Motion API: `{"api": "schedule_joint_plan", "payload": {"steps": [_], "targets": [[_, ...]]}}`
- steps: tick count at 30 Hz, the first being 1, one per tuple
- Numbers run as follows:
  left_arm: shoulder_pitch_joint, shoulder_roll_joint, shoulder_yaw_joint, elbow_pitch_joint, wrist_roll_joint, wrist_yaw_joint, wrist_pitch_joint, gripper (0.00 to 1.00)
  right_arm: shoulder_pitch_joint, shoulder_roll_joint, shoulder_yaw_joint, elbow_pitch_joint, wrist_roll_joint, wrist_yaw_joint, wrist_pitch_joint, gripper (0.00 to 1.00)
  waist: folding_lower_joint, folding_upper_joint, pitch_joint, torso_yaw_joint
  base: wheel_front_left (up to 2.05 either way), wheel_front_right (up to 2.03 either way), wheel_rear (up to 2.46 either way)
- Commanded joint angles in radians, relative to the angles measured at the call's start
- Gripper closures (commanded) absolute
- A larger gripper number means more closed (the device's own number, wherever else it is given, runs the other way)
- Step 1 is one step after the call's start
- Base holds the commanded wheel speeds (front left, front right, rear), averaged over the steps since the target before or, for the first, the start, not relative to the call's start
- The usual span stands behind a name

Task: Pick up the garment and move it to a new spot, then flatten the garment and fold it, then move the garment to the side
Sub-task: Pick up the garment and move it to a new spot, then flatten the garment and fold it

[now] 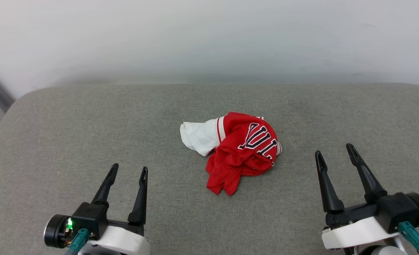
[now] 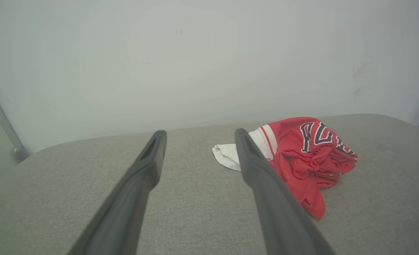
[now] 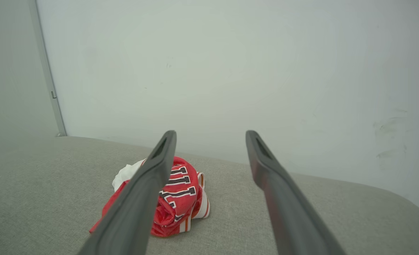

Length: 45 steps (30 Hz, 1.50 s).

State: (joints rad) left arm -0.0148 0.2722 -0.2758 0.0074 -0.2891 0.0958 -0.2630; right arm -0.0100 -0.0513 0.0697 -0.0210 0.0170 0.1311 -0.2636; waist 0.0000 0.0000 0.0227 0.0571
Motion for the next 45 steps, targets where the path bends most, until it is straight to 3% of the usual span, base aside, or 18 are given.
{"api": "schedule_joint_plan", "payload": {"steps": [1,9,15,19,22,27,31,37,45], "targets": [[0.013,-0.008,0.017,-0.006,0.011,-0.010,-0.003,0.00,0.010,0.002,-0.002,-0.002,0.003,-0.001,-0.002,0.00,0.0000,0.0000,0.003,-0.003,0.00,0.00,0.00],[-0.008,-0.035,0.079,-0.003,0.038,-0.072,-0.003,0.00,-0.014,0.002,0.003,-0.005,0.002,-0.001,-0.002,0.00,0.0000,0.0000,0.032,-0.028,0.00,0.00,0.00],[-0.120,0.008,0.072,0.015,0.034,-0.151,0.027,0.00,-0.048,0.002,0.003,-0.023,-0.014,-0.001,-0.002,0.00,0.0000,0.0000,0.111,-0.074,0.00,0.00,0.00],[-0.265,0.067,0.038,0.037,-0.001,-0.198,0.204,0.00,-0.066,0.002,-0.011,-0.031,-0.021,-0.001,-0.002,0.00,0.0000,0.0000,0.170,-0.104,0.00,0.00,0.00],[-0.383,0.097,0.014,0.070,-0.114,-0.219,0.405,0.00,-0.079,0.002,-0.015,-0.035,-0.018,-0.001,-0.002,0.00,0.0000,0.0000,0.211,-0.129,0.00,0.00,0.00],[-0.563,0.195,-0.053,0.090,-0.277,-0.225,0.723,0.00,-0.103,0.002,-0.023,-0.044,-0.007,-0.001,-0.002,0.00,0.0000,0.0000,0.271,-0.167,0.00,0.00,0.00],[-0.672,0.256,-0.107,0.117,-0.381,-0.225,0.889,0.00,-0.117,0.002,-0.012,-0.046,-0.003,-0.001,-0.002,0.00,0.0000,0.0000,0.317,-0.196,0.00,0.00,0.00],[-0.768,0.314,-0.199,0.180,-0.421,-0.226,1.030,0.00,-0.153,0.002,-0.003,-0.052,0.003,-0.001,-0.002,0.00,0.0000,0.0000,0.385,-0.232,0.00,0.00,0.00],[-0.816,0.338,-0.320,0.264,-0.412,-0.226,1.077,0.00,-0.176,0.002,-0.010,-0.055,0.024,-0.001,-0.002,0.00,0.0000,0.0000,0.435,-0.248,0.00,0.00,0.00]]}}
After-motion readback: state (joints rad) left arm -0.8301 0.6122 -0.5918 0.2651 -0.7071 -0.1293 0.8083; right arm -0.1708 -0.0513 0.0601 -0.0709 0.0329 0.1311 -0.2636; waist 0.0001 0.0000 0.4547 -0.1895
